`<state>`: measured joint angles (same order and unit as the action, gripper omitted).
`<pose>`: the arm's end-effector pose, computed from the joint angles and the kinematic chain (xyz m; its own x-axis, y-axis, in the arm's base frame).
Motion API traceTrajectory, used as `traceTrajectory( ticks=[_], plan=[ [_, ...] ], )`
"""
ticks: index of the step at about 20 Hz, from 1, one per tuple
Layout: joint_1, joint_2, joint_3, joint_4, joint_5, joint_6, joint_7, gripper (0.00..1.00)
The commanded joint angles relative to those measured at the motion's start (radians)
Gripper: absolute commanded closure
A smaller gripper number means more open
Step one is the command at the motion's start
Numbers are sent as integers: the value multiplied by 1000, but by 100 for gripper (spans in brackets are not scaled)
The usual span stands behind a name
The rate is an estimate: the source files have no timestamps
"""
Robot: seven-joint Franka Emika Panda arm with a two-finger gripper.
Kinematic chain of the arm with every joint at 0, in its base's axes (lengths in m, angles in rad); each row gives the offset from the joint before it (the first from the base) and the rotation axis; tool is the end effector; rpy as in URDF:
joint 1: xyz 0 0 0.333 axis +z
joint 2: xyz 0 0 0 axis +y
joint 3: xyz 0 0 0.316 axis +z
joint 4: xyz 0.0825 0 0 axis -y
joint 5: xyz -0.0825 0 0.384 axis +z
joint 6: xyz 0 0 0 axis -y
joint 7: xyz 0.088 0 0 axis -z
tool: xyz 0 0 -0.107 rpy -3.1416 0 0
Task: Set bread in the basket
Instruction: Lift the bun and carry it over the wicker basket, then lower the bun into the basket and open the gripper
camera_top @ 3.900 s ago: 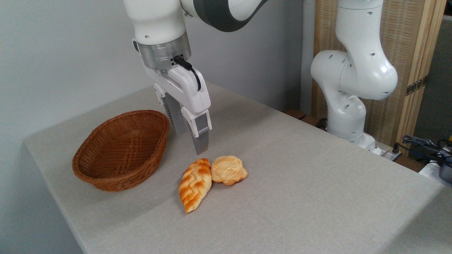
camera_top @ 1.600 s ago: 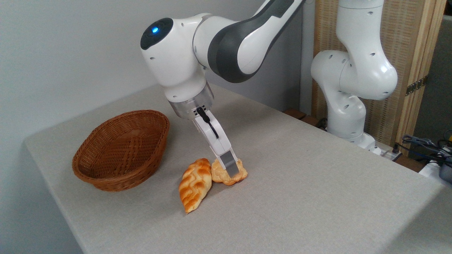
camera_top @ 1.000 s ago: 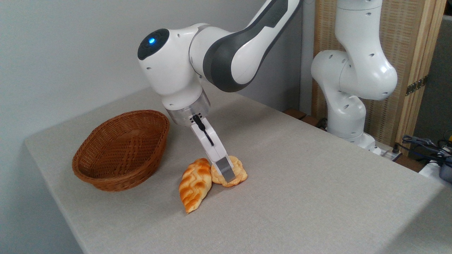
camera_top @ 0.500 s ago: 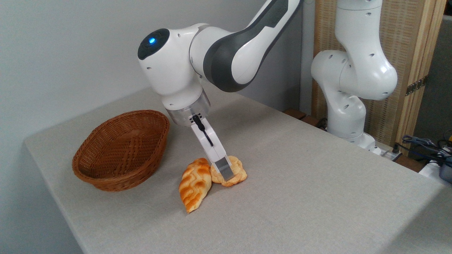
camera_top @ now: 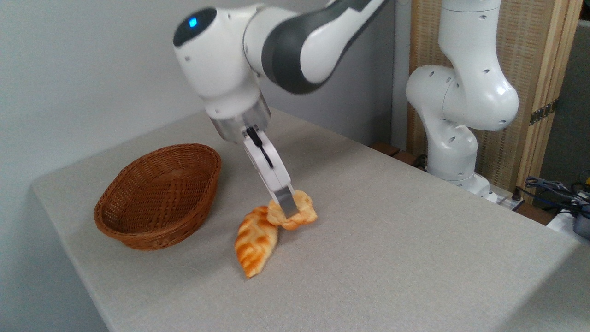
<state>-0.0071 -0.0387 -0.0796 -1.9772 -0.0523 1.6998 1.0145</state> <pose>0.5161 -0.0502 0.4662 0.4539 -0.8869 -0.0862 -0.8583 -0.4612 0.2252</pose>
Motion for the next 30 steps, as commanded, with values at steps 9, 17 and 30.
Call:
traceTrajectory(
  ticks=[9,17,30],
  plan=[
    [-7,65,-126,265,-93,20,-158,49],
    [-7,224,-232,331,-93,292,-594,45],
    [-7,303,-264,331,-81,391,-763,0]
  ],
)
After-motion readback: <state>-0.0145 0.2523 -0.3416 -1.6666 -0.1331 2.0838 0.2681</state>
